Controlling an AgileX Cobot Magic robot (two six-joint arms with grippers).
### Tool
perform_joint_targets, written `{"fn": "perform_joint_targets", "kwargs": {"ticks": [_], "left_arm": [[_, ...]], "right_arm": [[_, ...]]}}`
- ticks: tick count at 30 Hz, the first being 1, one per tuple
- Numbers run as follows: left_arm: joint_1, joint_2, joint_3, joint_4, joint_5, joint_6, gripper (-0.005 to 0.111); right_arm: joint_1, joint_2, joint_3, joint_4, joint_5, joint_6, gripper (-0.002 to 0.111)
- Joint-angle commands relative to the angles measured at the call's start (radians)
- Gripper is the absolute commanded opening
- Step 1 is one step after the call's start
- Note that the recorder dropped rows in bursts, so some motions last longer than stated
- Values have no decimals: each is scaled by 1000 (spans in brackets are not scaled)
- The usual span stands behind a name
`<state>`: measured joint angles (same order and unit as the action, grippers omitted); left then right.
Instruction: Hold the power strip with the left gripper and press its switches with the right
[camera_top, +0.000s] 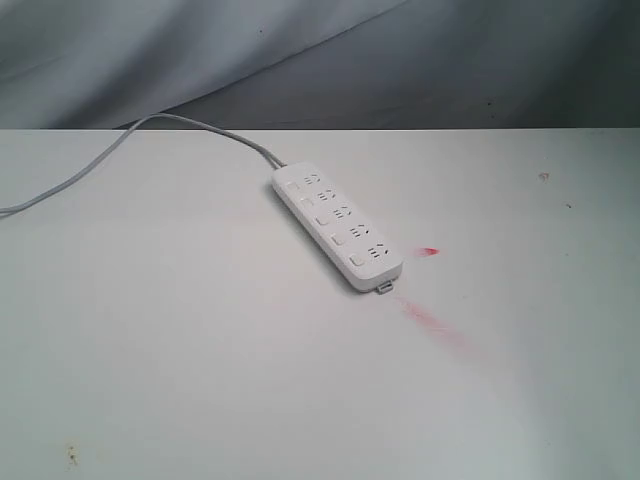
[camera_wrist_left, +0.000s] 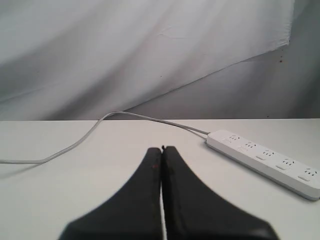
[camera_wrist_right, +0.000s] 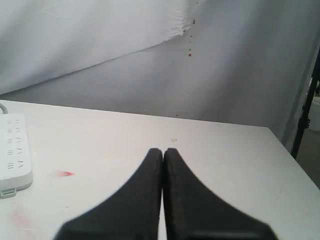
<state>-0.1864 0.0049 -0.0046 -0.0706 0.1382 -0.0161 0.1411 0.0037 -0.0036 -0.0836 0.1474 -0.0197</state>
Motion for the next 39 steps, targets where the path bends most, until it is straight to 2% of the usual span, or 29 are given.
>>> {"fn": "perform_joint_targets", "kwargs": {"ticks": [1, 7, 12, 14, 17, 22, 25, 31, 39], "left_arm": [[1, -5, 5, 3, -2, -4, 0], [1, -5, 5, 3, -2, -4, 0], [1, -5, 5, 3, -4, -4, 0], [1, -5, 5, 8, -60, -11, 0], [1, -5, 5, -78, -138, -73, 0], [1, 27, 5, -241, -155, -192, 0], [1, 101, -76, -262, -124, -195, 0], [1, 289, -339, -262, -22, -192, 0], [-4, 459, -666, -252, 124, -185, 0]], "right_arm": [[0, -4, 4, 3, 0, 0, 0], [0, -4, 4, 3, -6, 0, 0], [0, -4, 4, 3, -95, 0, 0], [0, -4, 4, 3, -141, 0, 0], [0, -4, 4, 112, -282, 103, 0], [0, -4, -39, 212, -260, 181, 0], [0, 41, -134, 227, -163, 188, 0], [2, 209, -380, 228, -48, 188, 0], [124, 389, -593, 230, -34, 181, 0]]}}
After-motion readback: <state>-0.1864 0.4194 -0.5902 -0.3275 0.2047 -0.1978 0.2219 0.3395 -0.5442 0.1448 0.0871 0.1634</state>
